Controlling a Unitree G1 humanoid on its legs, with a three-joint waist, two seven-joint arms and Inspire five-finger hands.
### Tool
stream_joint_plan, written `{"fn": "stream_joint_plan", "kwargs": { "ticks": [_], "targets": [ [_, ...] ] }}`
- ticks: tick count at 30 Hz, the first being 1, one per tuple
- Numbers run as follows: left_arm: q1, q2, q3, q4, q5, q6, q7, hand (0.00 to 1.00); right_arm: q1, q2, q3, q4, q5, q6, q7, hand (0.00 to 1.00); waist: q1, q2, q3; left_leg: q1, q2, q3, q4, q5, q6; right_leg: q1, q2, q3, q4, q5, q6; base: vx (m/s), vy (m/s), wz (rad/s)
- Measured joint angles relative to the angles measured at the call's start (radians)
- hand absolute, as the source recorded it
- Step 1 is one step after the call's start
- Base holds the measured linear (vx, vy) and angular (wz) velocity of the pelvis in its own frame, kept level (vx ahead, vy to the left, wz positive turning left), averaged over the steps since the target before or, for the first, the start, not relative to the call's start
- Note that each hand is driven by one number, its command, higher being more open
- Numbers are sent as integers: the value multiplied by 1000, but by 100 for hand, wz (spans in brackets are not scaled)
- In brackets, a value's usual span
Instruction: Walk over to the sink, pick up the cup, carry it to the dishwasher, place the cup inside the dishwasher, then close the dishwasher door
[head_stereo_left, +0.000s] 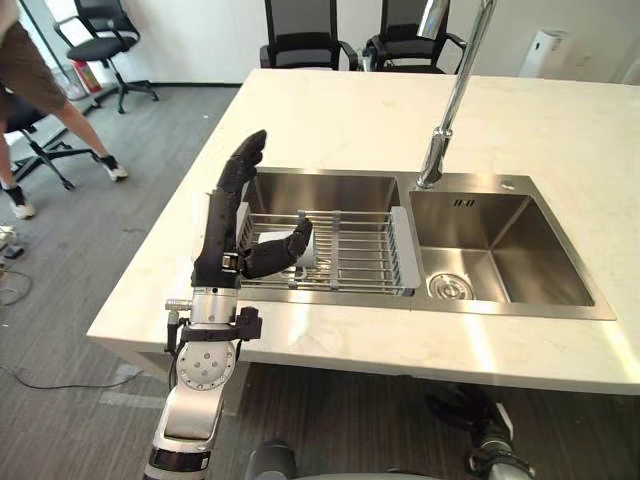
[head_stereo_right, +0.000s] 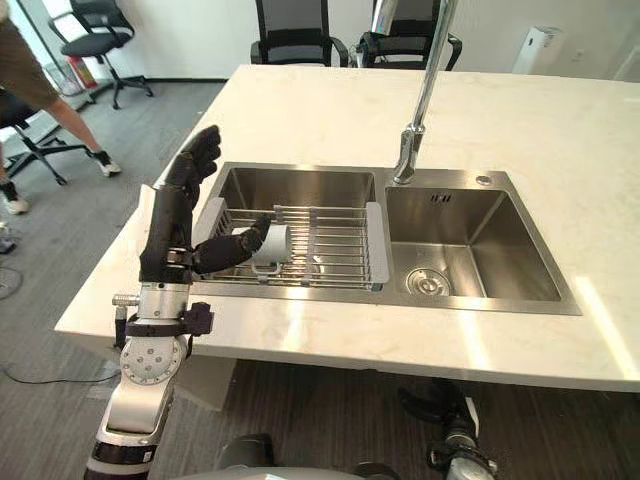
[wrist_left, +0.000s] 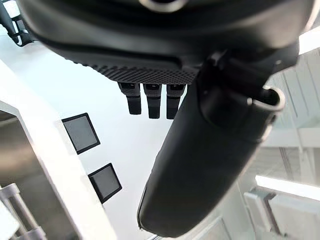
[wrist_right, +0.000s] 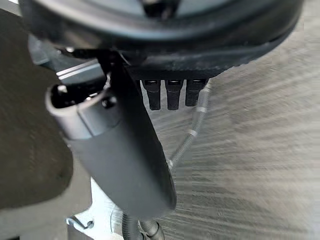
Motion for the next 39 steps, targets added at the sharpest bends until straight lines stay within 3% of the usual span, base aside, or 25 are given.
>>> {"fn": "stream_joint_plan", "kwargs": {
  "ticks": [3,7,8,16,23,39],
  "targets": [
    [0,49,-15,0,67,1,-14,90,-2,12,0,39,0,0,16,90,2,-12,-6,23,-4,29,-25,-2,4,14,-4,59,-36,19,29,69,90,-21],
    [-8,82,-19,10,125,0,-15,90,-3,11,0,66,1,-1,29,90,-3,-21,-15,43,-10,58,-58,10,7,17,-9,93,-72,30,37,-7,36,-22],
    [-48,158,-10,153,191,16,-38,90,-12,-3,-2,176,3,0,47,90,-26,-44,-28,86,-41,96,-259,145,32,-16,-21,137,-156,103,56,0,0,0],
    [-49,155,-9,154,191,17,-38,90,-12,-3,-4,176,3,0,46,90,-30,-45,-28,109,-46,102,-289,155,30,-7,-24,141,-163,103,56,0,0,0],
    [-62,154,-8,310,250,52,-33,90,-11,-3,-13,177,3,1,44,90,-49,-43,-27,194,-71,102,-430,222,35,21,-35,134,-179,103,56,0,0,0],
    [-94,154,34,392,359,108,-4,90,-11,-3,-22,177,7,4,46,90,-54,-37,-14,199,-79,90,-433,222,34,38,-43,120,-201,103,58,-1,-4,1]
  ]
}}
